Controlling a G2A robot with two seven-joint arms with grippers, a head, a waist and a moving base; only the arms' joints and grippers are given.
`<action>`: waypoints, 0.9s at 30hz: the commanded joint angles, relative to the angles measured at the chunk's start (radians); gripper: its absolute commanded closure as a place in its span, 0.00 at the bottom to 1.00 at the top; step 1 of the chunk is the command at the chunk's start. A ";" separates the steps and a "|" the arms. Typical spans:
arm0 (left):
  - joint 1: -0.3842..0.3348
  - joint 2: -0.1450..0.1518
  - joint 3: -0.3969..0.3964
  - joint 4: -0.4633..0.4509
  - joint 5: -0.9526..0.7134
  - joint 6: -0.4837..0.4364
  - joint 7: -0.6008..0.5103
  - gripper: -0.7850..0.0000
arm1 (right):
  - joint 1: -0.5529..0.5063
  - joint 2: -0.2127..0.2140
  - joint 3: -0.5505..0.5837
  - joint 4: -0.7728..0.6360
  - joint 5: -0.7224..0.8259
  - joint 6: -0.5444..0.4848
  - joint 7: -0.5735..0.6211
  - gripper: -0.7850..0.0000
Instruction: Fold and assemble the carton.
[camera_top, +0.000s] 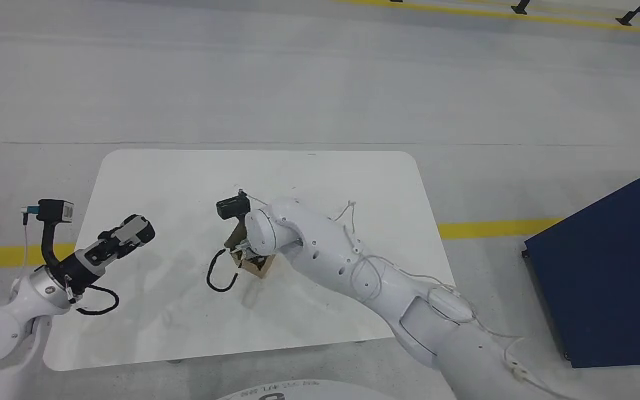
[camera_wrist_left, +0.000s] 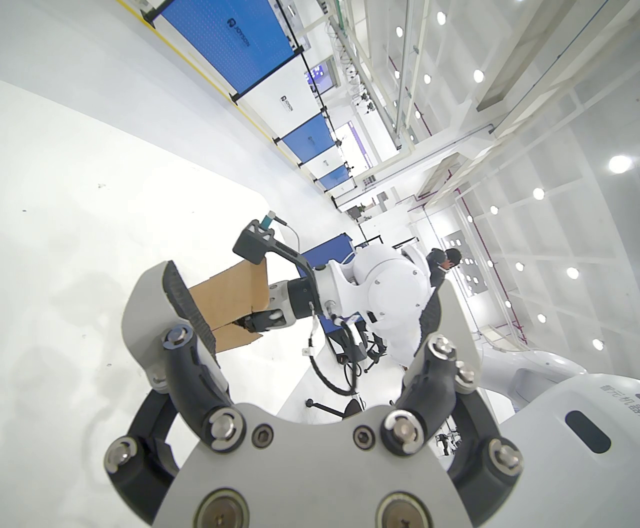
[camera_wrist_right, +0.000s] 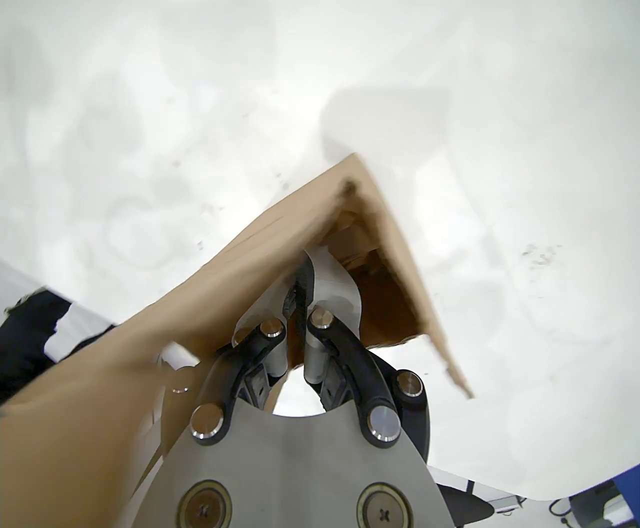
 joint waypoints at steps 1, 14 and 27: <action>0.000 0.000 0.000 0.000 0.000 0.000 0.000 0.00 | -0.019 0.008 0.029 -0.027 0.066 -0.081 0.021 1.00; 0.000 0.000 0.000 0.000 0.000 0.000 0.000 0.00 | -0.055 0.040 0.075 -0.071 0.051 -0.256 0.017 1.00; 0.000 0.000 0.000 0.000 0.000 0.000 0.000 0.00 | -0.116 0.050 0.078 -0.121 -0.166 -0.027 -0.076 1.00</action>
